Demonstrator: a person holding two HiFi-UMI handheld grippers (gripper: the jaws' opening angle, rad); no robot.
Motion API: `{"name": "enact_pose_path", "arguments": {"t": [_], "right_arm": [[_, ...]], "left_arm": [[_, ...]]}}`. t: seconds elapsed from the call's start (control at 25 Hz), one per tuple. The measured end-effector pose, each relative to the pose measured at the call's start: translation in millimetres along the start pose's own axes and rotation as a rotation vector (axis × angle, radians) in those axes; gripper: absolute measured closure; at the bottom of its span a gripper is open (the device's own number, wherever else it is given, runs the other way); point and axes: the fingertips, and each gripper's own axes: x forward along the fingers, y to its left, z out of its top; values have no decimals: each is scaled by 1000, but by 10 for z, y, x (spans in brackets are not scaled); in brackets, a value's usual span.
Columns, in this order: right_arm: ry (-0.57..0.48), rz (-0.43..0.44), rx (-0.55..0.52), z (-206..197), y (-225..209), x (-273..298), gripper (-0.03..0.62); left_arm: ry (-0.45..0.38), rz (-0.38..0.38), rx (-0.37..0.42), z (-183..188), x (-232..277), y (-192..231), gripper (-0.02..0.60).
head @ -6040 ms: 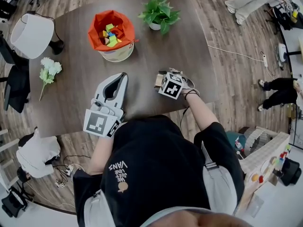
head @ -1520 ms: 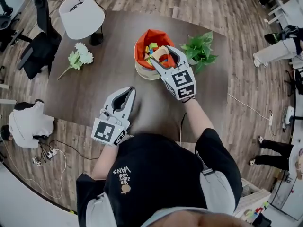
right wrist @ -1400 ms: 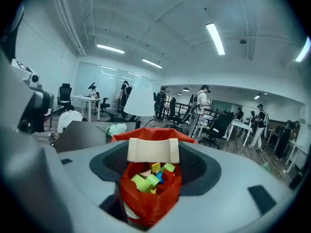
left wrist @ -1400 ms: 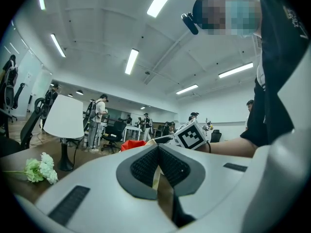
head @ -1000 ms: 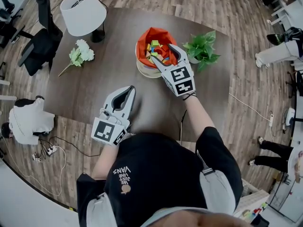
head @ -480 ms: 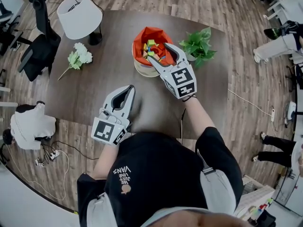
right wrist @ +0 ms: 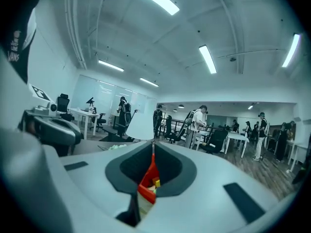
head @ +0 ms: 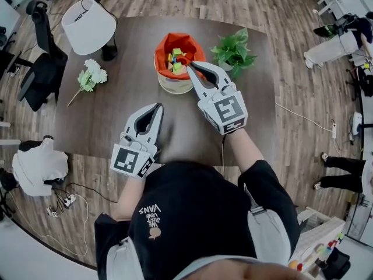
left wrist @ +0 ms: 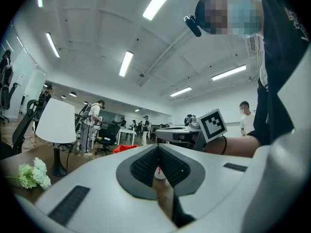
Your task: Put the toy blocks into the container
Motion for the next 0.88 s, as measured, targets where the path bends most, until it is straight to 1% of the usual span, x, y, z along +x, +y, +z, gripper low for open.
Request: {"name": "enact_pose_path", "arguments": {"t": [0.24, 0.44, 0.52, 0.72, 0.88], "right_arm": [[-43, -11, 1, 205, 84, -282, 576], [-53, -35, 3, 294, 132, -449, 577], [-43, -49, 5, 273, 163, -512, 577], [9, -68, 50, 57, 306, -678, 577], [15, -80, 98, -13, 362, -802, 577]], "left_arm": [[-4, -34, 5, 24, 11, -66, 571], [-8, -62, 5, 43, 20, -102, 571], [-8, -73, 3, 44, 29, -113, 571], [-11, -98, 1, 44, 52, -141, 571], [-10, -116, 0, 53, 62, -173, 571]]}}
